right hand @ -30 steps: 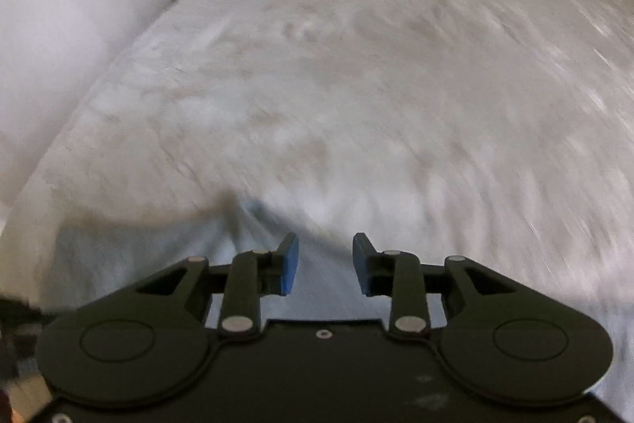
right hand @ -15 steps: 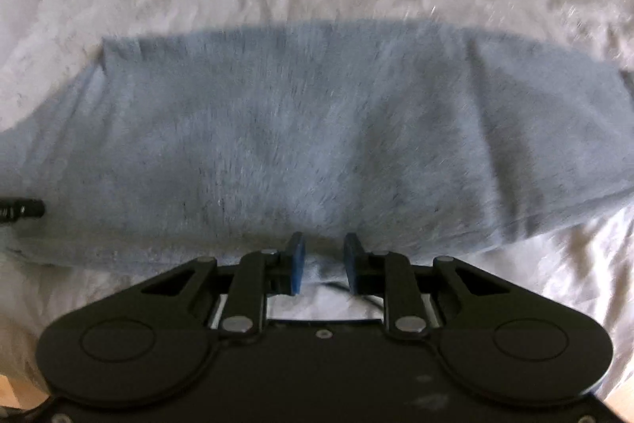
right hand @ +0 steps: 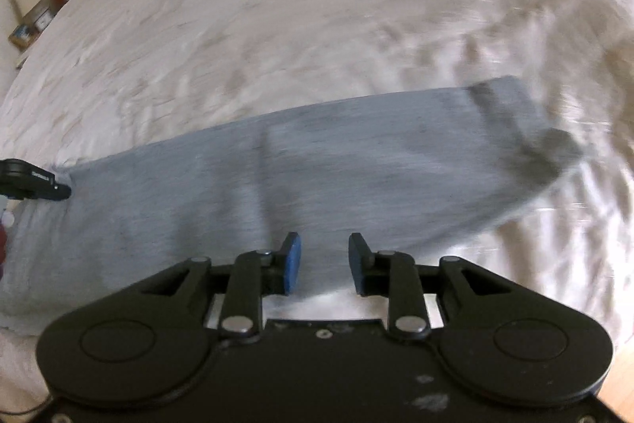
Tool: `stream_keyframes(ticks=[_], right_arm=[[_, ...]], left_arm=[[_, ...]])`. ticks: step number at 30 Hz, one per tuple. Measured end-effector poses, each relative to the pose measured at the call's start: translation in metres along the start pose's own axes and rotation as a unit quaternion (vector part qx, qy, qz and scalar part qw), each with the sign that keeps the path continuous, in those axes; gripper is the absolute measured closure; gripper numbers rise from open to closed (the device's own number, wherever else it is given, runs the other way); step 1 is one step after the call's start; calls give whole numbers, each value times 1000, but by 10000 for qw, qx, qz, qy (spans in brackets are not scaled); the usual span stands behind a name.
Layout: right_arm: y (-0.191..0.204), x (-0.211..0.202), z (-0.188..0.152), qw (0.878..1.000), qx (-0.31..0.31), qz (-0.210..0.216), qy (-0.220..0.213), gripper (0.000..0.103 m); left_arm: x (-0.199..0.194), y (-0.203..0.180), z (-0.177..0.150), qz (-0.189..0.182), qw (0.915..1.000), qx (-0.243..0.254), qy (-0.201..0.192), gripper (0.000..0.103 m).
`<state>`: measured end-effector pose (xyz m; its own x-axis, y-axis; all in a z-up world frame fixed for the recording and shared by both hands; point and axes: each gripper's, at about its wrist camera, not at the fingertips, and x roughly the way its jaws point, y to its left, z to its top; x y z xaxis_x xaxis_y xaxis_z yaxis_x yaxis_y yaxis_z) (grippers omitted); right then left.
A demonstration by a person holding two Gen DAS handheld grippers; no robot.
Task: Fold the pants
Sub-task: 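Open both grippers and lift them off the folded pants, then grasp the end of the folded grey pants with the right gripper and lift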
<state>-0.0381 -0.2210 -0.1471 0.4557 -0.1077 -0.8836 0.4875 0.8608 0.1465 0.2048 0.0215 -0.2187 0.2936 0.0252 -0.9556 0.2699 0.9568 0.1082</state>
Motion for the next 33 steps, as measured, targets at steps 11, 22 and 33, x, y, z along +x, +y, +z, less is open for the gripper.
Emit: stream_keyframes(ticks=[11, 22, 33], right_arm=[[-110, 5, 41, 9989, 179, -208, -378, 68], [-187, 56, 48, 9991, 316, -51, 287, 68], [-226, 50, 71, 9978, 383, 544, 61, 19]], left_arm=[[-61, -47, -12, 735, 9954, -300, -532, 87], [-105, -195, -72, -412, 9984, 348, -161, 87], [-59, -279, -92, -398, 9912, 1153, 513, 87]])
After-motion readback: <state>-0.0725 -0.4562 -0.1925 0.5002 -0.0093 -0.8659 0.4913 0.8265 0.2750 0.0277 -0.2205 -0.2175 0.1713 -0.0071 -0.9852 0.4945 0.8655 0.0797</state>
